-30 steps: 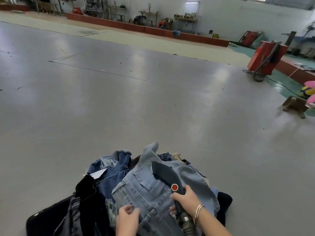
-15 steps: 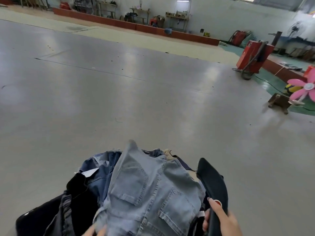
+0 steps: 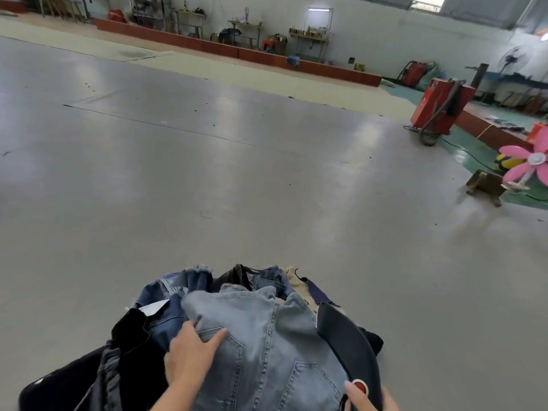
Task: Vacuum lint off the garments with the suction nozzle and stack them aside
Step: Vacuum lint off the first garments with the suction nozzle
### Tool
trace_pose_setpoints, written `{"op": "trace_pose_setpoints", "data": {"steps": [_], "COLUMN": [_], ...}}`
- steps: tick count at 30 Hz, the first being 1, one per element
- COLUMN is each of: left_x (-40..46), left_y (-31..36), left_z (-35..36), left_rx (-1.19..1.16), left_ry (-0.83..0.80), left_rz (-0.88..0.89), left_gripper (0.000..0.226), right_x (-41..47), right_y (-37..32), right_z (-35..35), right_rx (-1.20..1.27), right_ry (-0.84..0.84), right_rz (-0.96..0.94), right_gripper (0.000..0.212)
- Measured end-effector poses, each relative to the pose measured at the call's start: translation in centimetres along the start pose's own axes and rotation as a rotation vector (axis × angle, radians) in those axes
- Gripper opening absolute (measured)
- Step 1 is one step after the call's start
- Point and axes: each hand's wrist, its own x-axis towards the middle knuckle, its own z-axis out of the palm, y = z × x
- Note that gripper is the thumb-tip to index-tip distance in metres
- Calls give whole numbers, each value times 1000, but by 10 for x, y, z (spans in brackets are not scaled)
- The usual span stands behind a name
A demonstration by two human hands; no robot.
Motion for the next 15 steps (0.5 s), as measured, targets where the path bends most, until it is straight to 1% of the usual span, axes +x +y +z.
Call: {"op": "trace_pose_setpoints", "data": {"steps": [1, 2, 3, 4, 6, 7, 8, 9, 10, 11, 12, 13, 14, 15], "left_x": [0, -3, -3, -4, -7, -9, -14, -20, -29, -38, -49, -58, -66, -76], "left_y": [3, 8, 13, 23, 58, 79, 103, 125, 147, 164, 174, 178, 176, 167], "left_z": [-2, -5, -12, -24, -61, -83, -106, -128, -148, -163, -171, -169, -159, -143], "left_rx": [13, -30, -82, -123, -223, -247, -251, -246, -227, -195, -146, -49, 102, 294], "left_ry": [-49, -110, -118, -92, 62, 168, 270, 360, 408, 431, 390, 343, 282, 180], "left_rz": [38, 84, 145, 225, 411, 531, 673, 838, 994, 1141, 1266, 1373, 1460, 1507], "left_gripper": [72, 69, 68, 64, 49, 39, 30, 24, 22, 23, 27, 33, 37, 40], "right_x": [3, 4, 2, -7, -23, -29, -32, -40, -44, -43, -42, -46, -48, -54], "right_y": [0, -1, -6, -20, -43, -53, -66, -75, -80, -80, -83, -92, -100, -107], "right_z": [5, 8, 17, 34, 50, 49, 49, 43, 32, 25, 22, 23, 21, 19], "right_rx": [4, -9, 71, 164, 246, 305, 368, 348, 353, 358, 346, 329, 285, 260], "right_ry": [60, 143, 115, 98, 168, 214, 173, 73, 85, 163, 208, 215, 199, 213], "right_rz": [13, 16, 0, -36, -292, -372, -343, -210, -88, -51, 2, 54, 61, 46], "right_gripper": [37, 45, 43, 37, 25, 26, 26, 26, 27, 30, 30, 27, 24, 22]}}
